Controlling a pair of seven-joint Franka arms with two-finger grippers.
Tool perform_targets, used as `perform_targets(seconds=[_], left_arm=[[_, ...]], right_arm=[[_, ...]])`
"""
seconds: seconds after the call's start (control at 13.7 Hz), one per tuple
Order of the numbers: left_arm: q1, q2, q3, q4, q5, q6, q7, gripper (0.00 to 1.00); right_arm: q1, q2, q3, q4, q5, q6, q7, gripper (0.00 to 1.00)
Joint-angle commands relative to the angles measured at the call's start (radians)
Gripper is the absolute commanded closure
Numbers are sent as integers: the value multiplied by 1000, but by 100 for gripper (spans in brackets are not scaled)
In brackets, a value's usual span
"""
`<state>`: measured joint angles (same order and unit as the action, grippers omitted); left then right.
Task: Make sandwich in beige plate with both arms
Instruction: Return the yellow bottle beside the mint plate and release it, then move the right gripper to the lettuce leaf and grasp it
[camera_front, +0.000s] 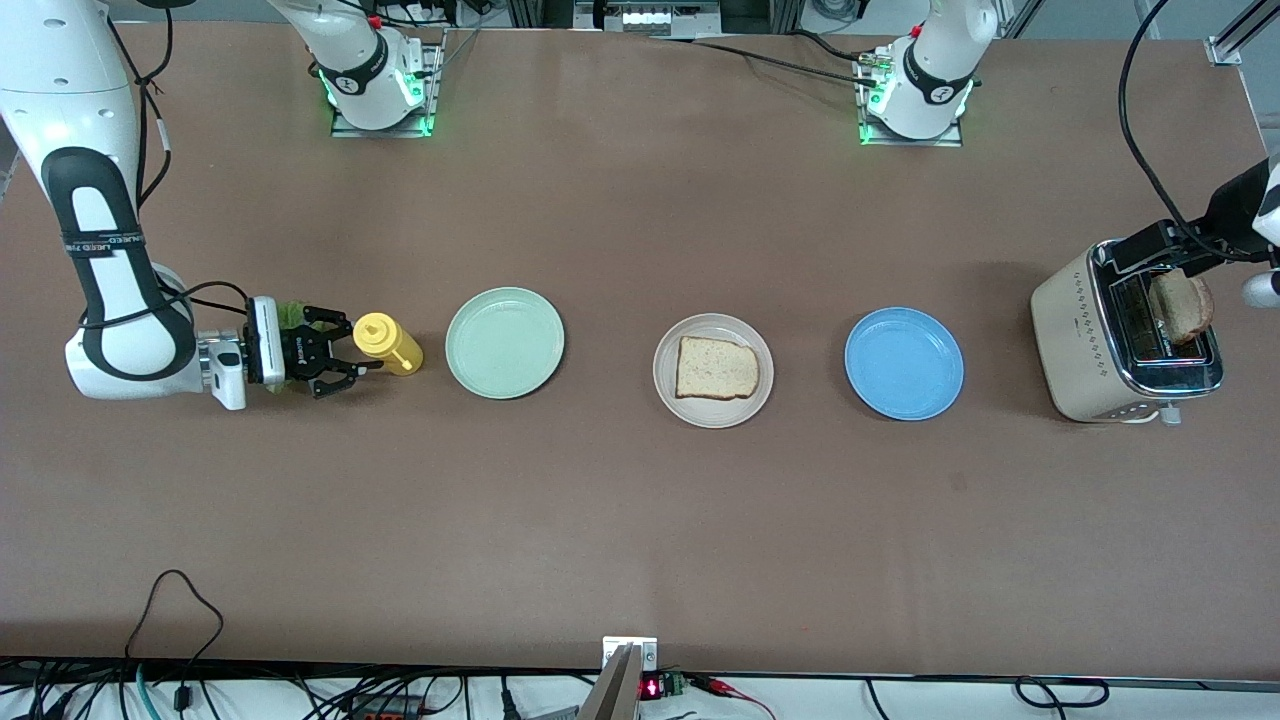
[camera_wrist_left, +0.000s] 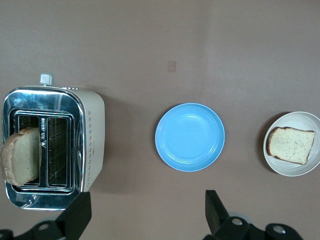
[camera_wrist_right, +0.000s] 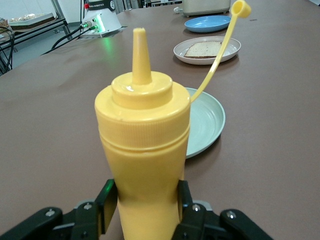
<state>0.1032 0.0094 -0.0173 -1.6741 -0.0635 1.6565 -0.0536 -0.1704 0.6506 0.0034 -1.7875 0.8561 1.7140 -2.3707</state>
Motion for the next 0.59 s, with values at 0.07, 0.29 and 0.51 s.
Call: perform_targets(seconds=[0.07,0.29,0.51], left_arm=[[7,-3,-1,-1,-27,-9,18,0],[7,-2,-1,-1,-25,-11,18,0],[7,-2,-1,-1,-27,-14,18,0]], right_arm=[[-32,-2,15,-7,21,-5,-16,39],[-63,-2,15,-7,20,-22,-18,0],[-112,3,13,-3,15,-43,-6,0]])
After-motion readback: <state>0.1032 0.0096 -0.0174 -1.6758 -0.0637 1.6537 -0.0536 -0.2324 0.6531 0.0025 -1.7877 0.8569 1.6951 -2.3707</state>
